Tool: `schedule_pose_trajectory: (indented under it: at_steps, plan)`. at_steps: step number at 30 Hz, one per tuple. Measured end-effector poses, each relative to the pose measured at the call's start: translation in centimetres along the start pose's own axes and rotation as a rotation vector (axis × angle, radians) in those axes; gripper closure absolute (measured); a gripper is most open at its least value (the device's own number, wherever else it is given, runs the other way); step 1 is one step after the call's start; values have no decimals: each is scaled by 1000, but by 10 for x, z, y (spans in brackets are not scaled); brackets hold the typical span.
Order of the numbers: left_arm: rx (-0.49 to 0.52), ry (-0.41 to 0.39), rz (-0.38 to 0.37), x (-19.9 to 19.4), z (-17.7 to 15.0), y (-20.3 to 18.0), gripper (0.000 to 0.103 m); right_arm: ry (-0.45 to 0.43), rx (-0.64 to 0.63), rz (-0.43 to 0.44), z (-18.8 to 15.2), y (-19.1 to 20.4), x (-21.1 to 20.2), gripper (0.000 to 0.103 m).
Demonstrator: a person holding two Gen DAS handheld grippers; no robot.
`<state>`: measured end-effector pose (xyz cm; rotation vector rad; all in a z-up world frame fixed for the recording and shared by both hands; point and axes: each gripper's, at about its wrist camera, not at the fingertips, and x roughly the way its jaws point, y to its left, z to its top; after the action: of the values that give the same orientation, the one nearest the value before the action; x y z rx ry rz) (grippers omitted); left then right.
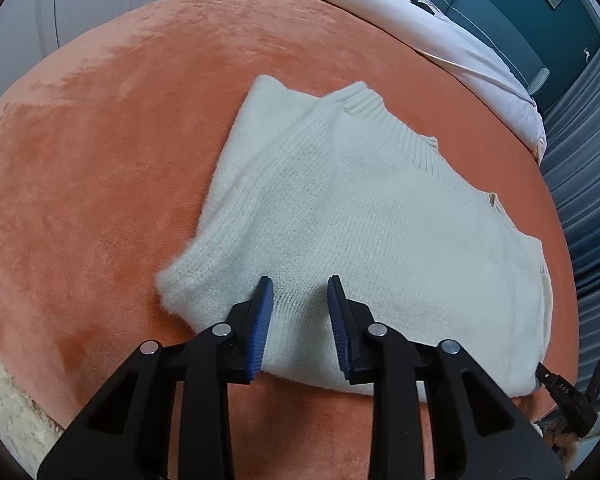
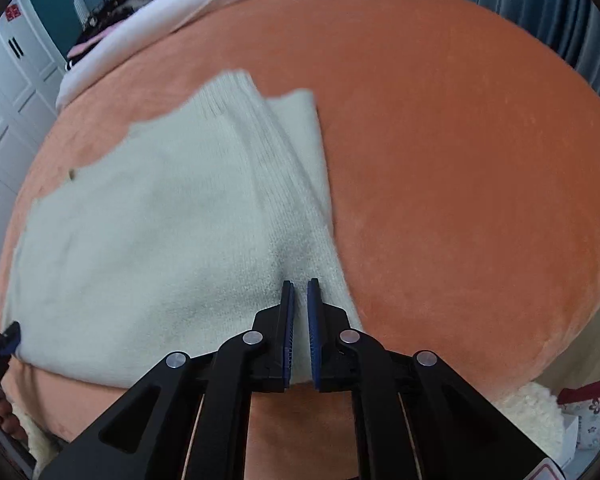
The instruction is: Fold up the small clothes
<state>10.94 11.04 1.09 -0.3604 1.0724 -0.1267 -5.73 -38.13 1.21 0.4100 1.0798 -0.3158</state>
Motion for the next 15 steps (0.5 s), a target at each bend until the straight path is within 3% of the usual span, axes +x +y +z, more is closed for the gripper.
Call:
schedule_pose_trajectory:
  at_steps: [2, 3, 8, 9, 12, 13, 15]
  plan:
    - [-59, -5, -38, -10, 0, 7, 75, -10, 11, -13, 4, 2, -13, 99]
    - [-98, -19, -65, -18, -1, 14, 72, -22, 18, -12, 5, 5, -25, 91]
    - [-269, -77, -166, -40, -9, 46, 45, -88, -116, 140, 7, 70, -66, 88]
    - [-299, -71, -156, -38, -10, 50, 35, -83, -154, 176, 9, 91, -67, 89]
    - [-397, -50, -168, -27, -12, 60, 26, -42, -212, 274, 10, 144, -58, 89]
    - [-428, -37, -194, -22, -12, 63, 19, -25, -225, 286, 12, 160, -50, 89]
    - [-489, -17, -224, -12, -12, 68, 17, -6, -256, 291, 13, 199, -34, 90]
